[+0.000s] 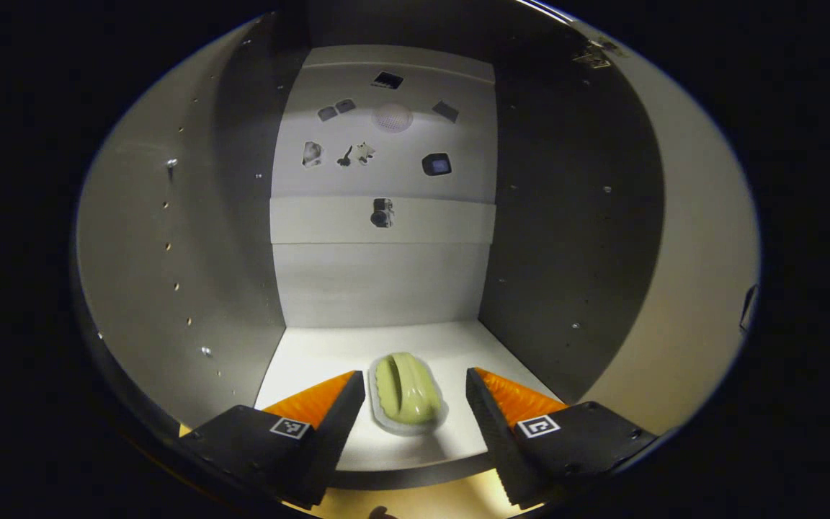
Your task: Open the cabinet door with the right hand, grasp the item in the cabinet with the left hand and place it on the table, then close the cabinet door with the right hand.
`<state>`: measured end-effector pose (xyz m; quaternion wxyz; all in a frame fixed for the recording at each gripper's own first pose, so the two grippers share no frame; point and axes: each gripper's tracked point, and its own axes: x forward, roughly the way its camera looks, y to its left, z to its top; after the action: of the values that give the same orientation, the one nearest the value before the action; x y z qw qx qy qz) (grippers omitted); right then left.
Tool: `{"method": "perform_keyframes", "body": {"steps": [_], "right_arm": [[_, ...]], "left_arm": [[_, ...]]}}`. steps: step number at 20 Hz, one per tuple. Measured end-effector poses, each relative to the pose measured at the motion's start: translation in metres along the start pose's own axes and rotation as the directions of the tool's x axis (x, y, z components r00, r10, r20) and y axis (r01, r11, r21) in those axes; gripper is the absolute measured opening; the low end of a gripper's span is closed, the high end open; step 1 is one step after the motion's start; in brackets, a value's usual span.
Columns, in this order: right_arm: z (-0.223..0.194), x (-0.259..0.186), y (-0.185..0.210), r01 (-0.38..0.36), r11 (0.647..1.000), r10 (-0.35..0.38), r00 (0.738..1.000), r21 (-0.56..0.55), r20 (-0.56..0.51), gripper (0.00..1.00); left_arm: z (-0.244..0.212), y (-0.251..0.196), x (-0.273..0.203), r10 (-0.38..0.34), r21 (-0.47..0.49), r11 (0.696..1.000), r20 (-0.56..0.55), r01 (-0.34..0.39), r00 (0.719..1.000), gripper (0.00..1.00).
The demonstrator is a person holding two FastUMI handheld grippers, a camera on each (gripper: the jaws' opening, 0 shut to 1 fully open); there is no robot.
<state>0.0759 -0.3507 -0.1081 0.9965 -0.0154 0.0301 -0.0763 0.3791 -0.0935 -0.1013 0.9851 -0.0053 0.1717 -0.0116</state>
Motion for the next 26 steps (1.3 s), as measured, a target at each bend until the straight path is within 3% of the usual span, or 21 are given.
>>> {"method": "perform_keyframes", "body": {"steps": [2, 6, 9, 10, 16, 18, 26], "right_arm": [[-0.012, 0.004, -0.014, 0.039, 0.999, -0.039, 0.999, -0.002, -0.033, 0.98], [-0.021, 0.012, -0.023, 0.063, 0.998, -0.062, 0.996, 0.009, -0.058, 0.97], [-0.028, 0.013, -0.032, 0.074, 0.997, -0.073, 0.995, 0.009, -0.068, 0.98], [-0.032, 0.014, -0.033, 0.078, 0.997, -0.077, 0.994, 0.016, -0.079, 0.97], [-0.042, 0.021, -0.036, 0.085, 0.996, -0.084, 0.992, 0.007, -0.096, 0.98], [-0.042, 0.027, -0.034, 0.080, 0.997, -0.080, 0.992, 0.000, -0.097, 0.97], [-0.029, 0.031, -0.023, 0.059, 0.998, -0.059, 0.996, -0.001, -0.064, 0.97]], "left_arm": [[-0.003, -0.004, 0.017, -0.001, 0.013, 1.000, -0.042, 0.002, 0.999, 0.79], [-0.024, -0.008, 0.043, 0.009, -0.002, 1.000, -0.154, -0.010, 0.988, 0.71], [-0.034, -0.005, 0.062, 0.011, -0.089, 0.996, -0.212, -0.031, 0.977, 0.63], [-0.035, -0.004, 0.066, 0.012, -0.111, 0.993, -0.223, -0.038, 0.975, 0.55], [-0.039, 0.014, 0.089, 0.107, 0.033, 0.994, -0.261, -0.102, 0.959, 0.35], [-0.039, 0.015, 0.093, 0.112, 0.028, 0.994, -0.264, -0.109, 0.958, 0.27], [-0.039, 0.020, 0.085, 0.111, -0.030, 0.992, -0.266, -0.124, 0.958, 0.23]]}}
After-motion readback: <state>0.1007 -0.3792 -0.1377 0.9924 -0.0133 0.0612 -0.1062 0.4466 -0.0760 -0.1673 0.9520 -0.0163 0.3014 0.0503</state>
